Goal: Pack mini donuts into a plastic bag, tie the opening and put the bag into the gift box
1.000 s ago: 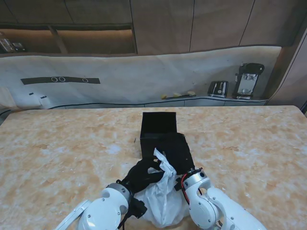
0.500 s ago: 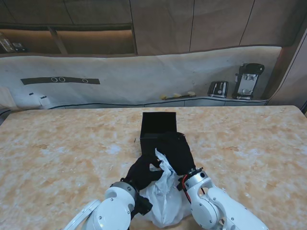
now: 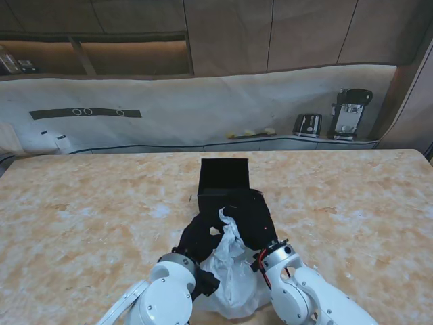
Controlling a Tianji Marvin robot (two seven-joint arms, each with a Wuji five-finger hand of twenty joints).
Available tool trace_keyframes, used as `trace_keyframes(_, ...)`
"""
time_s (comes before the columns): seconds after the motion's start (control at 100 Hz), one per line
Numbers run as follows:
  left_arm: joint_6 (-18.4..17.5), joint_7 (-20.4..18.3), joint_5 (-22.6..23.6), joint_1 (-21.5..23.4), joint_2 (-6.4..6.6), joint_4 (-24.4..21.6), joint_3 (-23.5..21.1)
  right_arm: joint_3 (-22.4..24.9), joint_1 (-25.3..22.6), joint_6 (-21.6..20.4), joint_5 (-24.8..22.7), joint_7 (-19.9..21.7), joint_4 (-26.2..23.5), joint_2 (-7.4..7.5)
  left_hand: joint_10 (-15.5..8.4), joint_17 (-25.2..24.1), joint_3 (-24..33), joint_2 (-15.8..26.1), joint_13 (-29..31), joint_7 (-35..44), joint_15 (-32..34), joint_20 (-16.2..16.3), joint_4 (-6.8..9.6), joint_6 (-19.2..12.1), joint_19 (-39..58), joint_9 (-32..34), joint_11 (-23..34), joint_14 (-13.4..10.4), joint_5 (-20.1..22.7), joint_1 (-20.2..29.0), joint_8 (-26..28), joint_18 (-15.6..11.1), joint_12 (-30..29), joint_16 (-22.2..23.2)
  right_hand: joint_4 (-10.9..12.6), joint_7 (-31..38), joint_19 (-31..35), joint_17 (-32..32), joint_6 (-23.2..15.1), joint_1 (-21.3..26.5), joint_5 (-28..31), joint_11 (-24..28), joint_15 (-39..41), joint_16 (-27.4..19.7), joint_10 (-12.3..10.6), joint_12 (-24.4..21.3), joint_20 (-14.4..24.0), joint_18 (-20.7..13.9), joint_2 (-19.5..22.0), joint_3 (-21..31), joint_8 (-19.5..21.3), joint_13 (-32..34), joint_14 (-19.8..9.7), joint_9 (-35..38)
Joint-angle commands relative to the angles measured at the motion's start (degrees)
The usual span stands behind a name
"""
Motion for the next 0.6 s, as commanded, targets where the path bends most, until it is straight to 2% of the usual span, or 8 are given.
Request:
trace_keyframes(0.0, -0.8, -0.3, -0.3, 0.3, -0.38, -0.1, 0.1, -0.1, -0.8, -0.4, -0.1, 0.5, -0.5, -0.22, -1.8, 0.3, 4.3, -1.2, 0.4, -0.1, 2.6, 1.3, 1.08, 0.1, 0.3, 1.1, 1.6, -1.8, 1.8, 3.1, -0.1, -1.6, -0.9, -0.4, 0.6, 0.7, -0.7, -0.4, -0.1, 0.3, 0.3, 0.7, 0.8, 1.0, 0.4, 2.3, 0.8, 0.3, -1.3, 0.4, -0.4, -0.3, -0.2, -0.8)
trace_keyframes(0.09, -2.2, 0.3, -0.6, 0.4, -0.45, 0.2, -0.1, 0.1, -1.1, -0.4, 0.4, 0.4, -0.7, -0.35, -2.0, 0.8, 10.0, -1.5, 0.3, 3.4, 5.4, 1.7, 0.83, 3.0, 0.8, 0.7, 3.4, -1.9, -1.6, 3.0, 6.2, -1.8, -0.3, -0.8, 0.5, 0.8, -0.5, -0.4, -0.8, 0.0, -0.1, 0.7, 0.7, 1.0, 0.2, 2.3, 0.6, 0.2, -0.9, 0.5, 0.0, -0.2, -0.3, -0.7)
trace_keyframes(0.18, -3.6, 0.4, -1.0, 0.7, -0.34, 0.4, -0.4, 0.4, -1.4, -0.7, 0.5, 0.3, -0.9, -0.35, -1.9, 0.8, 18.6, -1.6, 0.1, 4.3, 6.7, 2.1, -0.47, 5.1, 1.5, -0.1, 4.3, -1.9, -5.1, 0.5, 13.9, -2.1, 0.5, -0.6, 0.5, 0.8, -0.4, -0.3, -1.0, -0.1, -0.3, 0.7, 0.8, 0.9, 0.1, 2.2, 0.5, 0.2, -0.5, 0.5, 0.4, 0.2, -0.3, -0.6)
trace_keyframes(0.23, -4.9, 0.3, -1.1, 0.8, -0.15, 0.6, -0.7, 0.6, -1.6, -0.7, 0.7, 0.2, -1.0, -0.42, -2.2, 0.7, 22.6, -1.2, 0.0, 5.6, 7.1, 2.7, -0.95, 5.7, 3.0, -1.1, 5.0, -1.9, -7.5, -1.2, 18.0, -2.6, 1.4, 0.3, 0.6, -0.9, 0.2, -0.3, -1.4, -0.2, -0.3, 0.7, 0.8, 0.8, -0.1, 2.1, 0.0, 0.1, -0.1, 1.1, 2.8, 0.6, -0.4, -0.3)
trace_keyframes(0.3, -6.5, -0.2, -0.8, 1.1, 0.3, 0.8, -1.1, 1.0, -2.0, -0.9, 1.5, -0.1, -1.1, -0.62, -1.9, 0.0, 22.5, 0.0, -0.3, 8.2, 7.2, 3.9, -1.39, 6.6, 7.6, -2.9, 5.7, -1.5, -11.2, -0.9, 23.7, -3.4, 2.9, 2.6, 0.4, -2.7, 0.9, -0.3, -1.8, -0.5, 0.2, 0.8, 0.9, 0.7, -0.4, 2.1, -0.5, -0.1, 0.0, 1.8, 5.2, 1.0, -0.6, 0.5)
trace_keyframes(0.39, -8.0, -1.0, -0.7, 1.5, 0.74, 0.8, -1.7, 1.7, -2.8, -1.1, 3.5, -0.4, -1.5, -1.09, -1.7, 0.1, 20.2, 1.9, -0.9, 9.6, 5.6, 2.1, -0.66, 8.1, 11.5, -4.4, 5.1, -1.2, -14.9, 1.1, 30.3, -3.8, 4.3, 6.8, 0.0, -3.8, 1.2, -0.2, -1.1, -0.8, 1.0, 1.0, 0.8, 0.6, -0.5, 2.0, -1.2, -0.2, -0.8, 2.4, 7.2, 1.4, -0.9, 1.7)
trace_keyframes(0.57, -10.1, -2.0, 0.1, 2.0, 1.43, 1.1, -2.9, 3.6, -5.1, -1.9, 10.4, -0.4, -3.3, -2.51, -1.0, 0.8, 17.2, 4.5, -1.5, 10.7, 7.0, 2.8, 0.84, 10.0, 19.2, -4.3, 1.2, -0.1, -18.2, 3.1, 37.7, -4.2, 12.0, 14.4, -0.9, -5.1, 2.0, 0.1, -0.6, -2.0, 1.7, 0.8, 0.3, 0.4, -1.7, 1.9, -1.8, -1.3, -1.4, 3.5, 9.9, 2.4, -2.0, 2.9)
trace_keyframes(0.59, -10.4, -2.0, 0.2, 2.0, 1.47, 1.1, -3.1, 3.9, -5.4, -2.0, 10.9, -0.4, -3.6, -2.59, -1.0, 1.0, 17.3, 4.6, -1.5, 10.0, 7.8, 2.9, 1.01, 11.7, 21.3, -4.2, 0.8, 0.1, -18.2, 3.1, 37.7, -4.5, 13.4, 15.2, -1.0, -5.2, 2.2, 0.2, -0.9, -2.1, 1.7, 0.7, 0.3, 0.4, -1.8, 1.9, -1.8, -1.4, -1.5, 3.5, 10.1, 2.5, -2.1, 3.0)
